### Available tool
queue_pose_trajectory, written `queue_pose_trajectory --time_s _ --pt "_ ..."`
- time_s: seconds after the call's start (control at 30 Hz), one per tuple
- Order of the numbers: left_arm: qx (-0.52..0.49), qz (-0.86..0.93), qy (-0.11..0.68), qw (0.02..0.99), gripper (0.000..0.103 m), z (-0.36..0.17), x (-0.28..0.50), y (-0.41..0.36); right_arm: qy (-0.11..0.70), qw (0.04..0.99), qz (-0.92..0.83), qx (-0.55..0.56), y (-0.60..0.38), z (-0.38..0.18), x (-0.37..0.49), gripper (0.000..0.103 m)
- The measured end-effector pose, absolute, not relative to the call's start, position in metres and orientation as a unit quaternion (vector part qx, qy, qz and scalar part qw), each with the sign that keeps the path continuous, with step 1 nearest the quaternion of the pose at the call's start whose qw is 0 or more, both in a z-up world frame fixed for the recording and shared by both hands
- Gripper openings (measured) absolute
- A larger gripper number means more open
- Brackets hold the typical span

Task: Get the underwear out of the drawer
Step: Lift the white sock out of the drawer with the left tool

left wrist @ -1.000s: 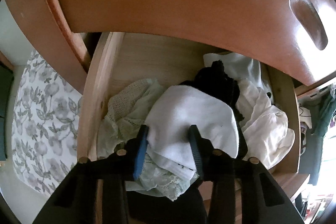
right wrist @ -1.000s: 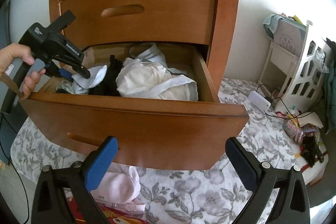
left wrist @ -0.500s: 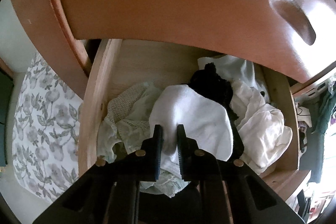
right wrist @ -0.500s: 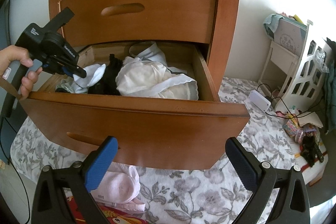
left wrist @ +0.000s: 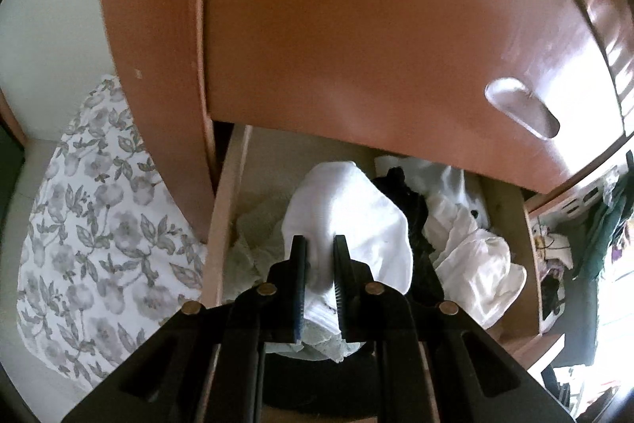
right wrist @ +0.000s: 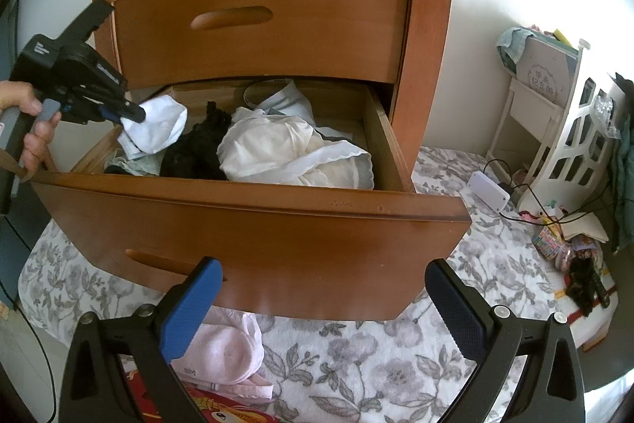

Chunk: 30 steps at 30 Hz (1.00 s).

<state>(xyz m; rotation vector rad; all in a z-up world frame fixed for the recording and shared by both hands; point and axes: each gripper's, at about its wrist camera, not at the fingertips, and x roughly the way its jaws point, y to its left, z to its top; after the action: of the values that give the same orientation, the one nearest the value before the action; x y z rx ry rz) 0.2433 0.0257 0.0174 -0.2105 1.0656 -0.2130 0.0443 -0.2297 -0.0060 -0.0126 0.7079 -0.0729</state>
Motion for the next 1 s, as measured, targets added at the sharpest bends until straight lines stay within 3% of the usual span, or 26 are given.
queue_pose_trajectory --time_s 1.0 --pt "-0.106 -0.115 0.392 0.907 0.013 0.090 0.164 0.030 0.340 0.940 -0.041 -0.005 -0.231 -0.003 0.042 0.103"
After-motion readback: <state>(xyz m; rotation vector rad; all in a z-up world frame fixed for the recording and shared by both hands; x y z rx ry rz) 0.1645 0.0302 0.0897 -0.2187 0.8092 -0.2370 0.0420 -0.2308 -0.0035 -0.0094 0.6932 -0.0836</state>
